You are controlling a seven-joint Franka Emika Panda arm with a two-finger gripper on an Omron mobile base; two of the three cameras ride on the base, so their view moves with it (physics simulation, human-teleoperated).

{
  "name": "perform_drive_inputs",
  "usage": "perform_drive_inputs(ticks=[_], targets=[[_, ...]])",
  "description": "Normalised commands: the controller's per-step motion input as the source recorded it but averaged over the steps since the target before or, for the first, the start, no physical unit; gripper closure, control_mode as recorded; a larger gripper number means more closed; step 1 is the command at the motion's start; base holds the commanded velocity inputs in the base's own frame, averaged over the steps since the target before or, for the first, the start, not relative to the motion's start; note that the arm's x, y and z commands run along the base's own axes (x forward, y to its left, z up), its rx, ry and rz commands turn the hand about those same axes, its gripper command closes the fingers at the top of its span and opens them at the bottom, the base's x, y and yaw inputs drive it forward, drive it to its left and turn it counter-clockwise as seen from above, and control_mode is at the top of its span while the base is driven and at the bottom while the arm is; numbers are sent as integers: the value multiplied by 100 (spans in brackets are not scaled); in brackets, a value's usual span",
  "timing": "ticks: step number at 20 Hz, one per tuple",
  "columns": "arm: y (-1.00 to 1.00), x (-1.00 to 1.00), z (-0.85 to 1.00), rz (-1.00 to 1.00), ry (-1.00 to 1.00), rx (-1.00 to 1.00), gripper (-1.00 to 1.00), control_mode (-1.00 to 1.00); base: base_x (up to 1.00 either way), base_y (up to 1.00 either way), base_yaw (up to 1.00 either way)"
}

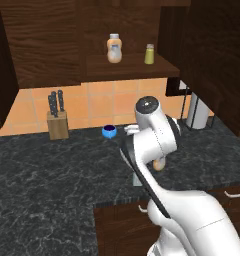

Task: Put the shaker and condiment bottle from the counter next to their counterparts in the cabinet.

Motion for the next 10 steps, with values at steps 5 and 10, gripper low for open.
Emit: perform_drive_inputs(ticks=[5, 10], targets=[[48, -11, -69, -23, -38, -8, -100, -100, 0, 0, 0], [41, -7, -43, -2, -8, -15, -100, -100, 0, 0, 0]])
